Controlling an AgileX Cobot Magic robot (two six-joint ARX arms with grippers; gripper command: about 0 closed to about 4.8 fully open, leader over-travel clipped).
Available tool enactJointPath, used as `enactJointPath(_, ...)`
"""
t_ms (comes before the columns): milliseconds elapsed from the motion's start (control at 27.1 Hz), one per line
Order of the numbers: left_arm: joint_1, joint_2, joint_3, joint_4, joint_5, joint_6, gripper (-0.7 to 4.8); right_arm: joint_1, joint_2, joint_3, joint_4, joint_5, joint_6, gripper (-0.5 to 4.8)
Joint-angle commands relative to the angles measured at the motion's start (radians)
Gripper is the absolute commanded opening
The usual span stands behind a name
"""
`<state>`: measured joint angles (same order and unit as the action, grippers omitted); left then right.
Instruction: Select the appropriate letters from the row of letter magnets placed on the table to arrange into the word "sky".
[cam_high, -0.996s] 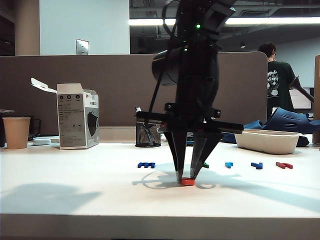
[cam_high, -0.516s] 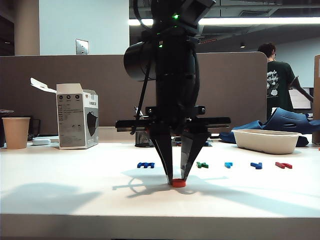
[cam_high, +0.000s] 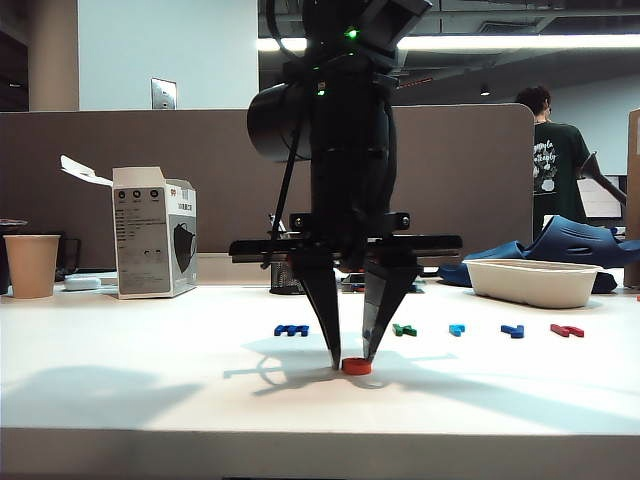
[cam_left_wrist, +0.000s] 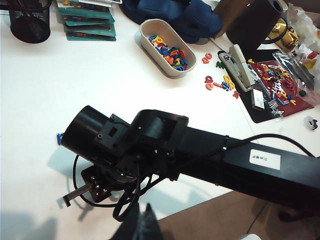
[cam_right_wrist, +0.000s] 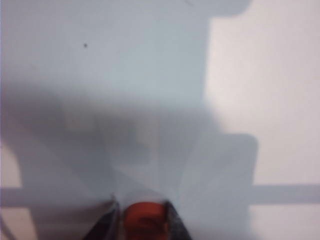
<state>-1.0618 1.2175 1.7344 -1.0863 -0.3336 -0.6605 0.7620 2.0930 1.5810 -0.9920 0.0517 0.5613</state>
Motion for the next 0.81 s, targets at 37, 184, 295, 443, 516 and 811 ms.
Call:
enactJointPath(37, 0.0, -0.003, 0.002, 0.009, -0.003, -0.002, -0.05, 0.001, 0.034, -0.022, 0.028, -0.003, 0.008, 1.68)
enactJointPath(184, 0.0, -0.002, 0.002, 0.009, -0.003, -0.002, -0.05, -0.001, 0.021, -0.021, 0.031, -0.002, 0.007, 1.71)
enactJointPath(295, 0.0, -0.003, 0.002, 0.008, -0.003, -0.002, -0.05, -0.01, -0.013, -0.021, 0.038, 0.0, 0.007, 1.72)
enactJointPath(443, 0.0, -0.003, 0.002, 0.002, -0.003, -0.002, -0.05, -0.048, -0.105, -0.021, 0.055, 0.017, -0.021, 1.72)
enactJointPath(516, 0.0, -0.003, 0.002, 0.002, -0.003, -0.002, -0.05, -0.063, -0.145, -0.021, 0.066, 0.035, -0.048, 1.72)
enactJointPath(811, 0.0, -0.002, 0.002, 0.002, -0.003, -0.002, -0.05, -0.161, -0.229, -0.021, 0.129, 0.077, -0.094, 1.72)
